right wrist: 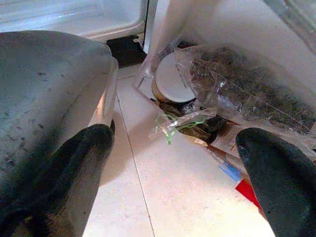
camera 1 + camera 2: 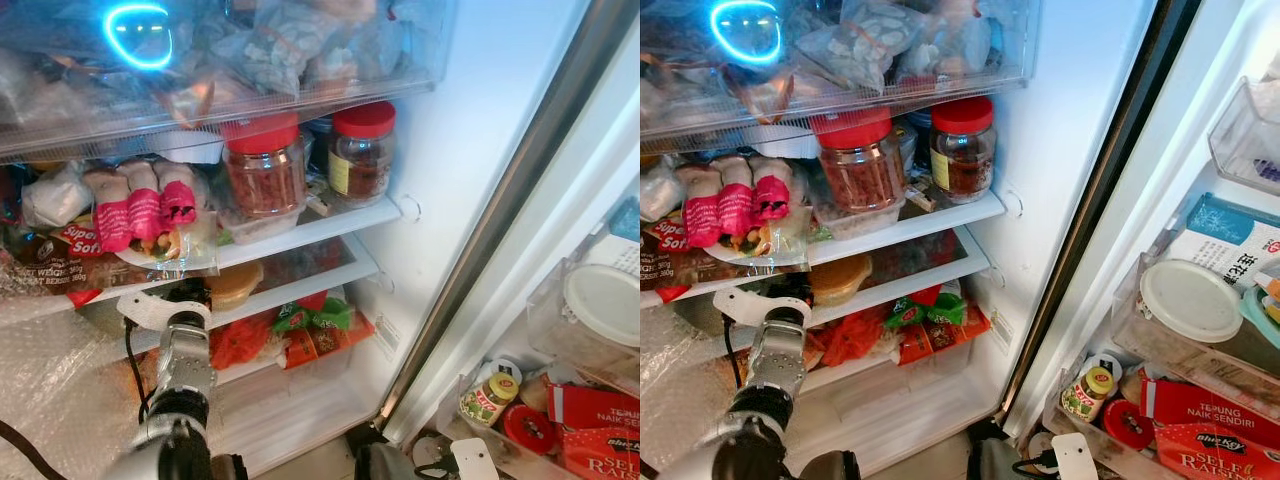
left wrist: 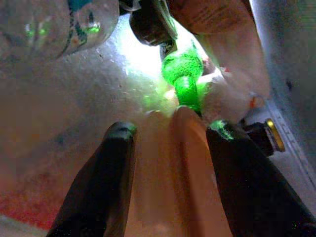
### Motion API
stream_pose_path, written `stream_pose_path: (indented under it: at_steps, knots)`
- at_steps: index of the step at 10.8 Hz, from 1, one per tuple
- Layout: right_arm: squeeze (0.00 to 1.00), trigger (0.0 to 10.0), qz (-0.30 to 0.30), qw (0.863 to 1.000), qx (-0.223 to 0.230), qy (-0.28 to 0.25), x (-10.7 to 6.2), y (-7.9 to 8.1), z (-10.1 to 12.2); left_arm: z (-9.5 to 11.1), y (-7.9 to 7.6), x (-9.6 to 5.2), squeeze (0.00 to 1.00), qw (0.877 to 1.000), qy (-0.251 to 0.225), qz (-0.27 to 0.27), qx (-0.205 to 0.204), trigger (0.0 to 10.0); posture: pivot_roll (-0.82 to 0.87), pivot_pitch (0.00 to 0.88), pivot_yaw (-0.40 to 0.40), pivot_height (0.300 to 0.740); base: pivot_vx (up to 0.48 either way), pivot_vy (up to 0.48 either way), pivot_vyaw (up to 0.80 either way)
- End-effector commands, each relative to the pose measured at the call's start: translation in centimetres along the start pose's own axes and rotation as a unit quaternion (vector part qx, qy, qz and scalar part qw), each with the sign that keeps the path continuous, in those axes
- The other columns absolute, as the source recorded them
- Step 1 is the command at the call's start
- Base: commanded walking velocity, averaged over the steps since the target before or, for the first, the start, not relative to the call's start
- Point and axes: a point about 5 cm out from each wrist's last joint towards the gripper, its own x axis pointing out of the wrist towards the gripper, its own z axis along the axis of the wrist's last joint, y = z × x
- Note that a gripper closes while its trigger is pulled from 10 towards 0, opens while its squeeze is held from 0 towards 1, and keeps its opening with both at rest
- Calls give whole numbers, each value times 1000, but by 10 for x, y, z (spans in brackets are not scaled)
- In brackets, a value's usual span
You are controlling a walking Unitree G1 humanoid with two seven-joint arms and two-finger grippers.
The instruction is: Restocking fridge
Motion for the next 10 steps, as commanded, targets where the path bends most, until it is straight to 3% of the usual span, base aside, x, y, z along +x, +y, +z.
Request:
stream_pose_path:
  at_steps: [1,6,10]
  knots:
    - [0,10000,4,1000,3,-1,1,2,2,-1,2,-3,0,1000,5,-5,-2,10000,-106,0,-39,628,0,0,0]
    - [0,10000,4,1000,0,-1,1,1,3,8,4,-21,0,1000,-5,-9,20,10000,-95,0,-42,628,0,0,0]
    - [0,10000,4,1000,-1,-3,1,1,4,13,4,-39,0,997,18,-38,72,10000,-91,0,-38,628,0,0,0]
